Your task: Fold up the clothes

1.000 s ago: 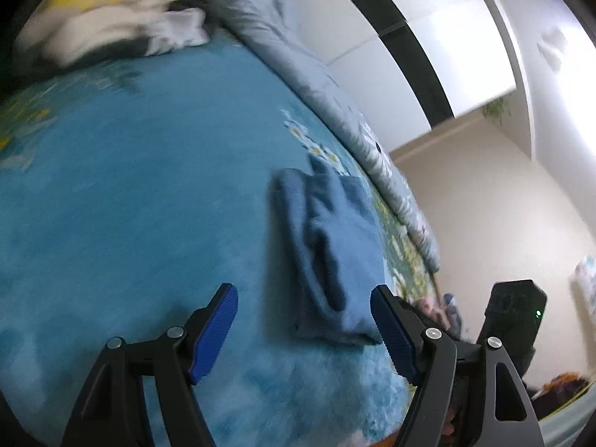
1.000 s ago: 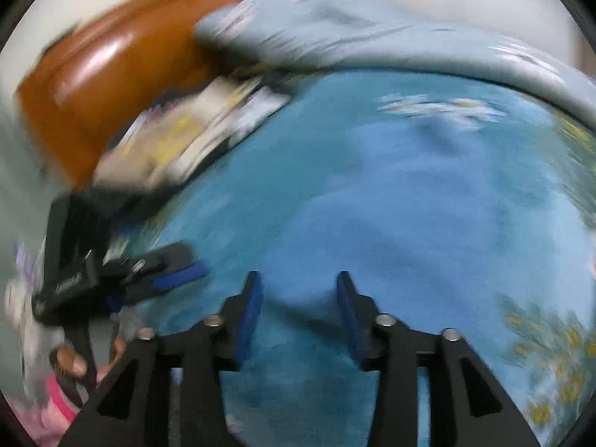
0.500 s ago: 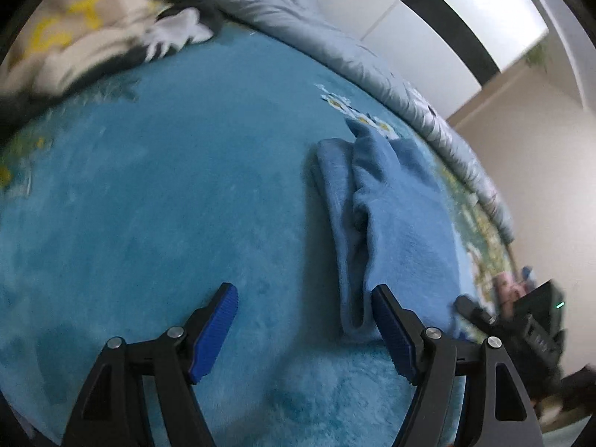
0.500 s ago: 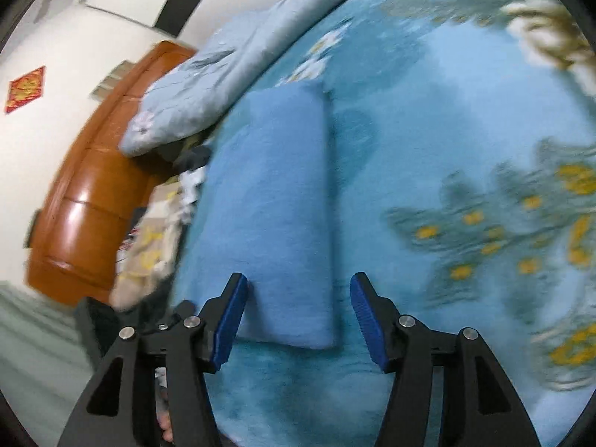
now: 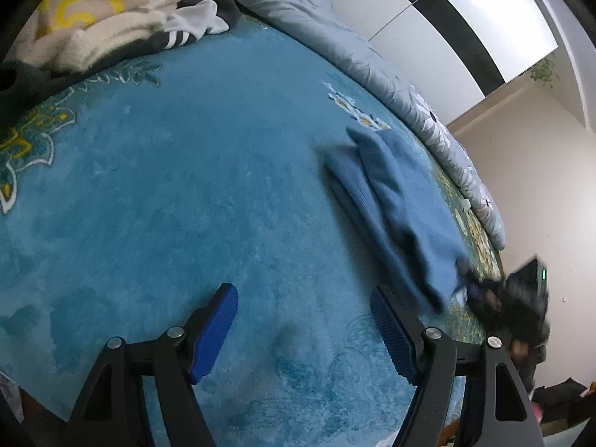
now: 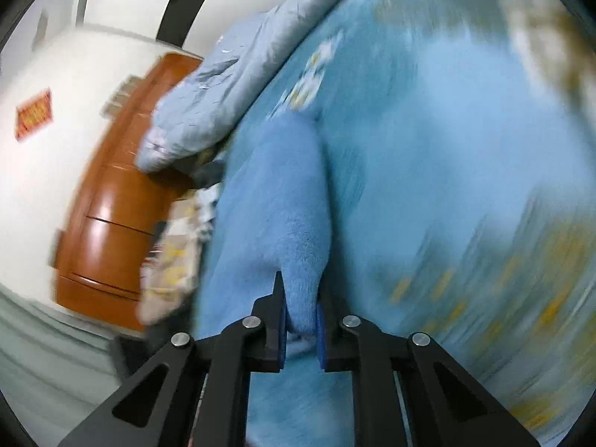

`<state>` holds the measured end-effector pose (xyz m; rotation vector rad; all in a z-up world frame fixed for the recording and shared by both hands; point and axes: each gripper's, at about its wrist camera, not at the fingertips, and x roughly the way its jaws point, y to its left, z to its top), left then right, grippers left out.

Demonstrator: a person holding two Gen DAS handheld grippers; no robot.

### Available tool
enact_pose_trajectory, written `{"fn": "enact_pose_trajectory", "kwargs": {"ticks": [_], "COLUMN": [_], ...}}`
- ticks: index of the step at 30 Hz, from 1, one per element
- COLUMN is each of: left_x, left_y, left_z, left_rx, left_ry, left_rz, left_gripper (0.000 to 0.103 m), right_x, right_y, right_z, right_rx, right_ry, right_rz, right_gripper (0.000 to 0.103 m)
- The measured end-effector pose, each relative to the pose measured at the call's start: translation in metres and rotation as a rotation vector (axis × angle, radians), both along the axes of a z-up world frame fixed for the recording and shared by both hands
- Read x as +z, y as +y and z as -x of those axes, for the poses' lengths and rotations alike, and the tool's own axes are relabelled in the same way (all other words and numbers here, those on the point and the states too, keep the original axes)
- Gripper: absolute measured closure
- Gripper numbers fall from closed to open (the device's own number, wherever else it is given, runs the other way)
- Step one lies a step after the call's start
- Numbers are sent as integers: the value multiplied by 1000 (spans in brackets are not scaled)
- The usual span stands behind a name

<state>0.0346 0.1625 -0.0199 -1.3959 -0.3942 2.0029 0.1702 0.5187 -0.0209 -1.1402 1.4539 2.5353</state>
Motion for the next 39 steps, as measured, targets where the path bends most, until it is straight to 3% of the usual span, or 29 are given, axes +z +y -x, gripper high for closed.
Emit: {"fn": "enact_pose_trajectory", "kwargs": {"ticks": [2,7,9,11,12,13,16,20,24,27,30,32,34,35,39], "left_x": [3,8,12,16,18,19,17,3,-15,-26,-26,-28,-30,-29,-24], "left_y": [5,30,41,57,66,75,114,156,188,197,196,191,187,186,181], "left_z": [1,18,30,49,59,70,106,134,141,131,125,125,125,124,109], "left_rx": [-11,-48,-45,-41,-37,-37,-52,-90,-167,-223,-215,-200,-186,-186,-204], "left_ry": [4,-33,-32,-27,-28,-35,-48,-70,-128,-173,-148,-180,-219,-222,-229], "left_rz": [-16,-65,-75,-85,-91,-101,-121,-60,-9,-35,-44,-76,-108,-110,-107], "left_gripper": [26,26,26,26,26,26,26,26,26,26,26,26,26,26,26], "right_x": [11,5,0,-2,-3,-6,-17,-26,-28,-29,-33,-37,-41,-43,-37], "right_y": [29,77,85,85,86,89,89,78,49,27,22,22,26,27,32], "right_z": [16,60,59,50,44,36,15,-2,-4,-8,-10,-10,-9,-8,-17], "right_rx": [-1,-35,-53,-64,-70,-78,-100,-156,-159,-166,-205,-235,-252,-252,-221], "right_ry": [-27,-133,-147,-131,-123,-120,-90,-44,-44,-31,15,50,68,67,82], "right_rz": [-69,-119,-125,-146,-150,-144,-51,47,69,90,146,198,234,235,247], "right_gripper": [90,87,86,73,56,47,45,43,42,43,42,46,74,81,90]}}
